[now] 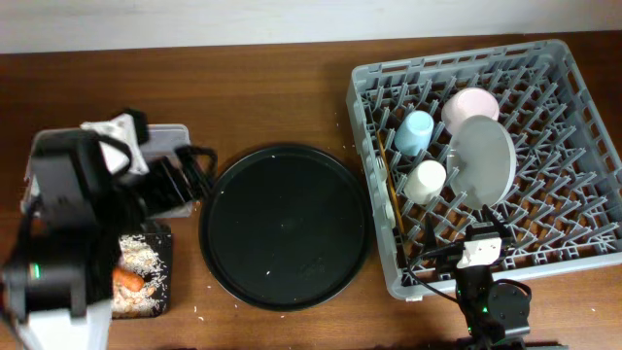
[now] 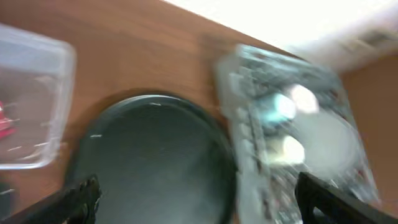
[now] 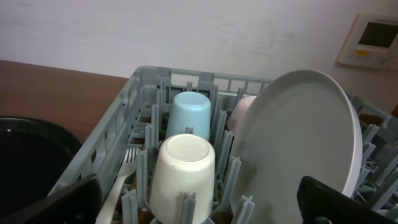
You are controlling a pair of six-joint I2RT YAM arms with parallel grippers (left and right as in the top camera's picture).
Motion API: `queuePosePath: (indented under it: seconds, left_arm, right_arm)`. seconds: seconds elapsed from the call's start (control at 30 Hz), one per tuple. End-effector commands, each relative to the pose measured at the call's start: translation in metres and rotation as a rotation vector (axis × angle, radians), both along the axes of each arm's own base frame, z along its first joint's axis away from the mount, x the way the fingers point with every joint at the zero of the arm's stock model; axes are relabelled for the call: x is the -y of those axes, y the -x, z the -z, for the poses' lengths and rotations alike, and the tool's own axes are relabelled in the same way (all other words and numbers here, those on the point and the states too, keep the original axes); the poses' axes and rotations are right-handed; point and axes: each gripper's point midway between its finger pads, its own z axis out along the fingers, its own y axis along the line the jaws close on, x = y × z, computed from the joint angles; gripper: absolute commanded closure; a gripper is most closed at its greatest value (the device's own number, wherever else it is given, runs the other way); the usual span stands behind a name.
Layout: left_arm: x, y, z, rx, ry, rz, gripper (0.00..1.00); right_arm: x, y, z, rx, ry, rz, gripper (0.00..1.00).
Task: Sort waste into correct bins and load items into the dishwasher rack
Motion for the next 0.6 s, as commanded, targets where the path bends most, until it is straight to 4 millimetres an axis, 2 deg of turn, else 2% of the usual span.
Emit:
queuePosePath:
  seconds: [0.0, 0.03, 0.07, 0.17, 0.23, 0.27, 0.3, 0.33, 0.4, 0.47, 0.57]
  left_arm:
    - [0.025, 0.043, -0.037, 0.156, -0.019, 0.089, 0.01]
    - [0.026, 0.06, -0.046, 0.201, -0.027, 0.1, 0.01]
    - [0.026, 0.087, -0.056, 0.256, -0.026, 0.118, 0.01]
    - [0.018, 0.139, -0.065, 0.368, -0.015, 0.133, 0.01]
    - [0.009, 0.155, -0.056, 0.408, -0.021, 0.111, 0.01]
    - [0.003, 0.159, -0.046, 0.413, -0.035, 0.082, 0.01]
    - [-0.003, 0.159, -0.035, 0.409, -0.051, 0.055, 0.01]
    - [-0.009, 0.156, -0.015, 0.389, -0.074, 0.023, 0.01]
    - [-0.01, 0.148, 0.013, 0.356, -0.091, 0.011, 0.01]
    - [-0.011, 0.126, 0.048, 0.359, -0.111, -0.023, 0.01]
    - [-0.012, 0.085, 0.068, 0.495, -0.105, -0.1, 0.01]
  right_arm:
    - [0.001, 0.0, 0.002, -0.001, 0.003, 0.001, 0.01]
    - [0.001, 0.0, 0.002, -0.001, 0.003, 0.001, 0.01]
    - [0.001, 0.0, 0.002, -0.001, 0.003, 0.001, 0.01]
    - [0.001, 0.0, 0.002, -0.001, 0.003, 0.001, 0.01]
    - [0.001, 0.0, 0.002, -0.001, 0.003, 0.001, 0.01]
    - [0.001, 0.0, 0.002, -0.001, 0.003, 0.001, 0.01]
    - [0.001, 0.0, 0.002, -0.001, 0.003, 0.001, 0.01]
    - [0.001, 0.0, 0.002, -0.001, 0.003, 0.001, 0.01]
    - [0.001, 0.0, 0.002, -0.001, 0.003, 0.001, 0.01]
    - [0.001, 0.0, 0.002, -0.001, 0.003, 0.001, 0.01]
    - [0.001, 0.0, 0.002, -0.001, 0.003, 0.001, 0.01]
